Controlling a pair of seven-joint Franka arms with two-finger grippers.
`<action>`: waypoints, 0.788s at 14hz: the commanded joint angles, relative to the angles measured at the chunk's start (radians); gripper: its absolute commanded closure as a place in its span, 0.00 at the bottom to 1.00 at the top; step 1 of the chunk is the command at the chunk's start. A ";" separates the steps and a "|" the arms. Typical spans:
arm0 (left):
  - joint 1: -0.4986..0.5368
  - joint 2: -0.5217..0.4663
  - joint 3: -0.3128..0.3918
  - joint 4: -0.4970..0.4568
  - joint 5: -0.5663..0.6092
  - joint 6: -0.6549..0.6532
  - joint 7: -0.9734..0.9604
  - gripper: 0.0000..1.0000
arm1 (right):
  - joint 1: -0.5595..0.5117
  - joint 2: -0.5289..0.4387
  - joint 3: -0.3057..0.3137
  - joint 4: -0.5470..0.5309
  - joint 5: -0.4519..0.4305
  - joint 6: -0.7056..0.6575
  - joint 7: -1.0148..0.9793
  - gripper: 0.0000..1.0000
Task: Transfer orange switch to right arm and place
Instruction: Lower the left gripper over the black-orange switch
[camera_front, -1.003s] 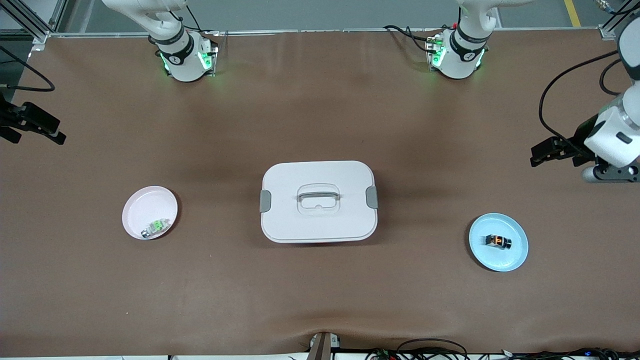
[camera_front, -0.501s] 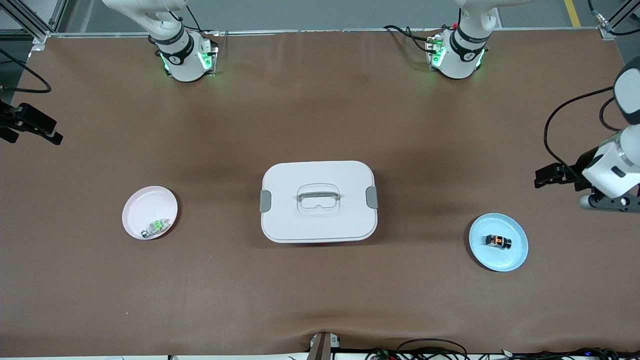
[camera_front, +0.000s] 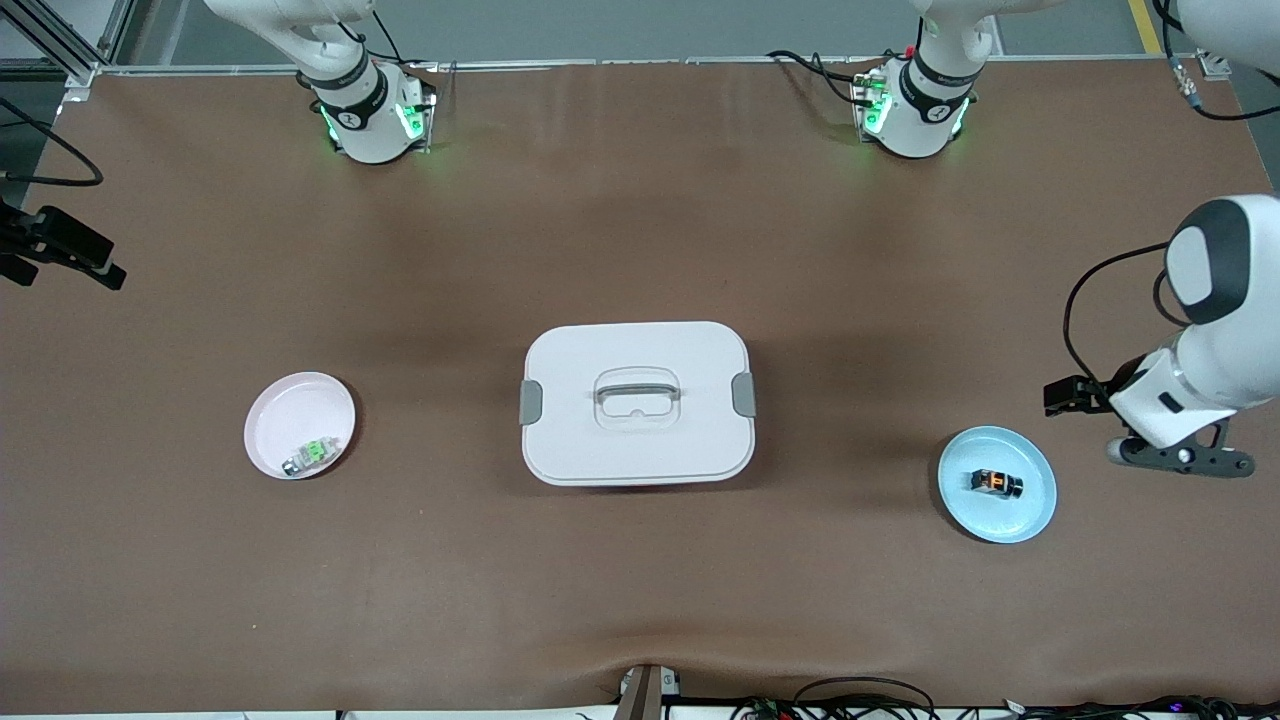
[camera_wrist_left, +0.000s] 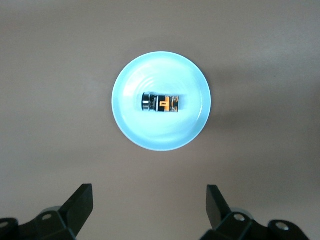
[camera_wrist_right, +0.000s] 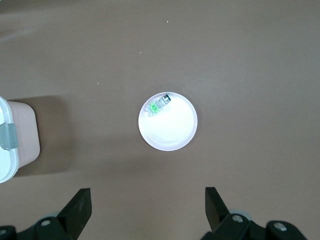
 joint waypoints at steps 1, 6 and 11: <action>-0.014 0.074 0.002 0.024 0.026 0.068 0.027 0.00 | -0.015 -0.016 0.007 -0.018 0.002 0.000 0.001 0.00; -0.012 0.186 -0.003 0.077 0.107 0.099 0.047 0.00 | -0.024 -0.016 0.007 -0.021 0.000 -0.014 -0.006 0.00; -0.009 0.301 -0.006 0.163 0.095 0.099 0.031 0.00 | -0.029 -0.015 0.007 -0.021 0.000 -0.018 -0.011 0.00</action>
